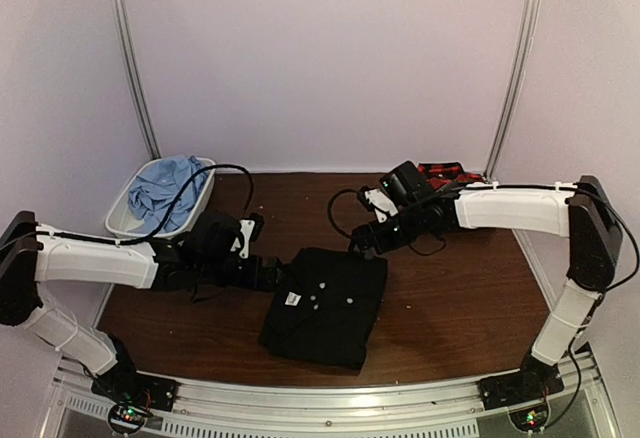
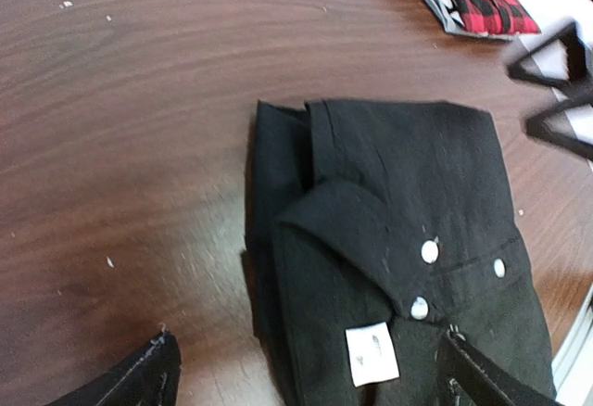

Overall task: Fold and stack the long sleeve shirts
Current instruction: Move the square-folded shirt to the center of the board.

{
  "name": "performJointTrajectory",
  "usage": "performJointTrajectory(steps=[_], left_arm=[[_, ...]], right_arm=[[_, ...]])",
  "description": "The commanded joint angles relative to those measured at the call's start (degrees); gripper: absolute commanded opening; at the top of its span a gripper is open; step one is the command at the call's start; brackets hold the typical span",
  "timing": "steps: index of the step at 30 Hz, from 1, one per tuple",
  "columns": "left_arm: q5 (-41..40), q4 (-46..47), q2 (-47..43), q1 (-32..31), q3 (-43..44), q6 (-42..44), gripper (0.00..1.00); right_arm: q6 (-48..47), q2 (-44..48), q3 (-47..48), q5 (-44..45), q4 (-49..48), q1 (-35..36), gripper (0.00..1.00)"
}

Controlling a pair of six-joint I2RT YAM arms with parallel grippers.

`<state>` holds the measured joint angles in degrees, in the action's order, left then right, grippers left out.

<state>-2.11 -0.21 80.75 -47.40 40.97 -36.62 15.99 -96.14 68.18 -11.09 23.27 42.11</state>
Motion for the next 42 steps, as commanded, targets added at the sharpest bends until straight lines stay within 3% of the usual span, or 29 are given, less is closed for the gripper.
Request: performJointTrajectory(steps=[1, 6, 16, 20, 25, 31, 34, 38, 42], left_arm=[[0.9, 3.1, -2.7, -1.2, -2.7, -2.2, 0.98], [-0.2, 2.8, -5.1, -1.3, -5.0, -2.6, 0.98], [-1.7, 1.8, -7.2, -1.3, -6.2, -2.4, 0.98], [-2.3, 1.6, -7.4, -1.3, -6.4, -2.4, 0.98], [-3.0, 1.1, -7.7, -1.3, -6.5, -2.4, 0.98], [-4.1, 0.5, -7.9, -1.3, -6.3, -1.9, 0.98], [-5.1, 0.5, -7.9, -1.3, -6.1, -1.5, 0.98], [-6.4, -1.3, -8.1, -1.3, -6.0, -1.3, 0.98], [-6.7, -0.6, -7.7, -1.3, -6.0, -1.3, 0.98]], right_arm=[[-11.3, -10.1, 9.2, -10.5, 8.1, -4.8, 0.96], [-17.2, -19.1, 16.2, -22.4, 12.6, -7.8, 0.92], [-22.9, -29.5, 23.9, -28.0, 18.7, -8.3, 0.87], [-24.2, -31.8, 25.0, -30.4, 20.0, -8.3, 0.76], [-23.6, -31.3, 23.2, -36.6, 17.3, -9.8, 0.46], [-17.1, -26.3, 12.8, -45.3, 5.0, -14.5, 0.16], [-8.9, -21.3, 4.1, -46.5, -6.4, -17.8, 0.0], [7.4, -12.6, -9.2, -44.3, -28.7, -23.1, 0.0], [19.9, -5.0, -17.0, -33.2, -38.7, -23.5, 0.0]])
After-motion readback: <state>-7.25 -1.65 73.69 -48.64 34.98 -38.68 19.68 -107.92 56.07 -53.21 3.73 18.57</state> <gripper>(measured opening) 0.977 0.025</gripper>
